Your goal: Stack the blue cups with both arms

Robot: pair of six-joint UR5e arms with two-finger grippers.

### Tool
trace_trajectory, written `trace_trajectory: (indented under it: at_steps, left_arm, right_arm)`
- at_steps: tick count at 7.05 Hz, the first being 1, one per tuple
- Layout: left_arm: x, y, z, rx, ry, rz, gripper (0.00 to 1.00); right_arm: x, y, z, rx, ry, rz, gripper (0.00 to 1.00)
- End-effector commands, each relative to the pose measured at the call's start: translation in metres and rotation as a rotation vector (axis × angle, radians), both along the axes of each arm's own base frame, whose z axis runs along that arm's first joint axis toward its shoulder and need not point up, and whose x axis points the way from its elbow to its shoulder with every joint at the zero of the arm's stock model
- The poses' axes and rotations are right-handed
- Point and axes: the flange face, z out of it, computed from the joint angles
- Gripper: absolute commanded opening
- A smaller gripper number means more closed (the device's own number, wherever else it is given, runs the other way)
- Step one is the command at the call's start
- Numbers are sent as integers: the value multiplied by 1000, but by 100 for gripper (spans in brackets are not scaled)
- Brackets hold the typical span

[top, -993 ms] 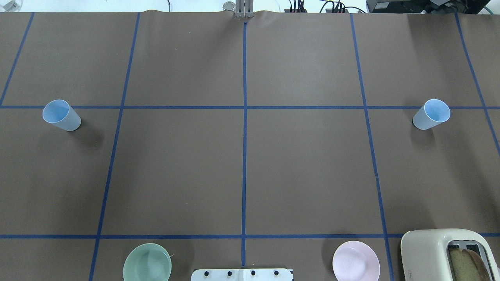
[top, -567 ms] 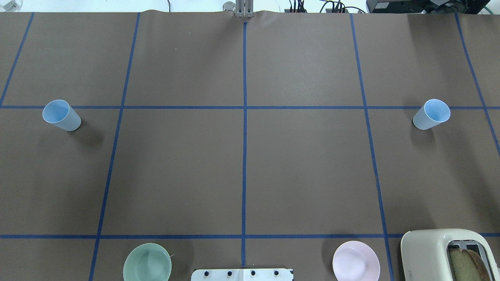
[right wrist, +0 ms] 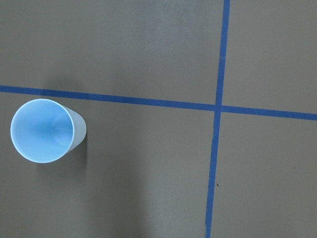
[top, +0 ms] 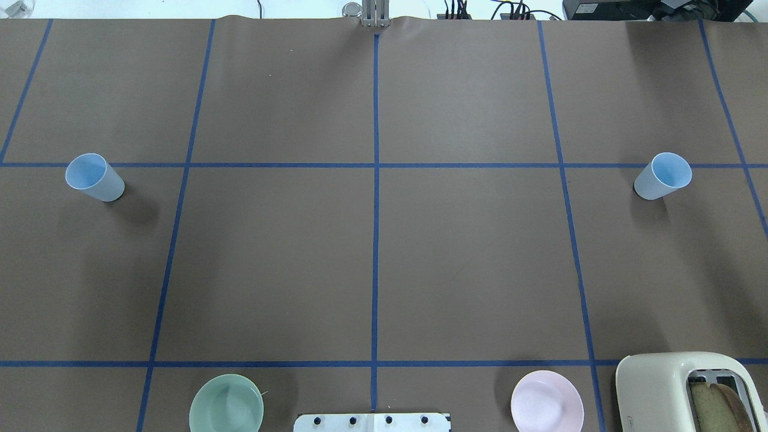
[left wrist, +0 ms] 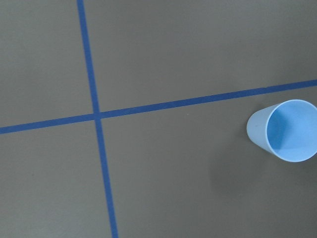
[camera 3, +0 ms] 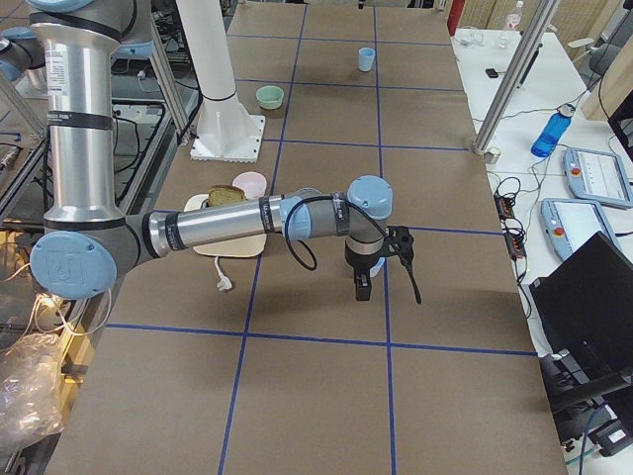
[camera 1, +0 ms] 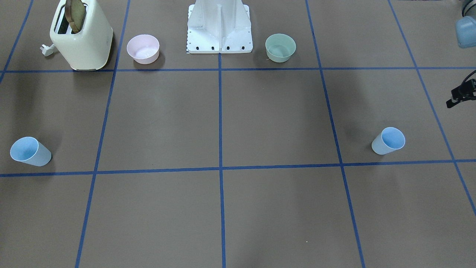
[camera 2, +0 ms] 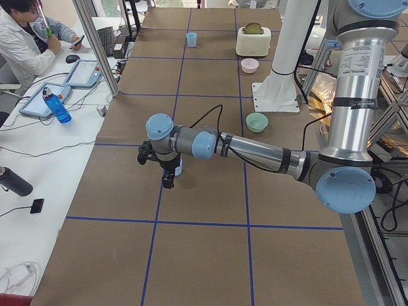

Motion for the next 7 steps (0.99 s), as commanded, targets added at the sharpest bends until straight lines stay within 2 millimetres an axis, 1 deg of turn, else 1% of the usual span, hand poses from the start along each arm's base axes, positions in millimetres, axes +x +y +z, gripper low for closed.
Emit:
trace_trajectory:
  at_steps: [1, 2, 3, 4, 6, 7]
  left_arm:
    - [59, -9, -6, -22, 17, 12, 98]
    - [74, -24, -14, -30, 20, 11, 98]
    - [89, -30, -20, -38, 22, 16, 97]
    - [104, -31, -22, -49, 26, 19, 93]
    - [127, -40, -2, -45, 43, 13, 87]
    - [135, -39, 5, -44, 50, 13, 85]
  right_arm:
    - [-33, -13, -13, 23, -5, -56, 100]
    - [-42, -19, -17, 29, -10, -69, 99]
    - [-51, -20, -18, 30, -16, -84, 99]
    - [-51, -19, -19, 28, -22, -85, 99]
    - [-51, -20, -19, 28, -21, -84, 99]
    - [-51, -20, -17, 25, -20, -84, 99]
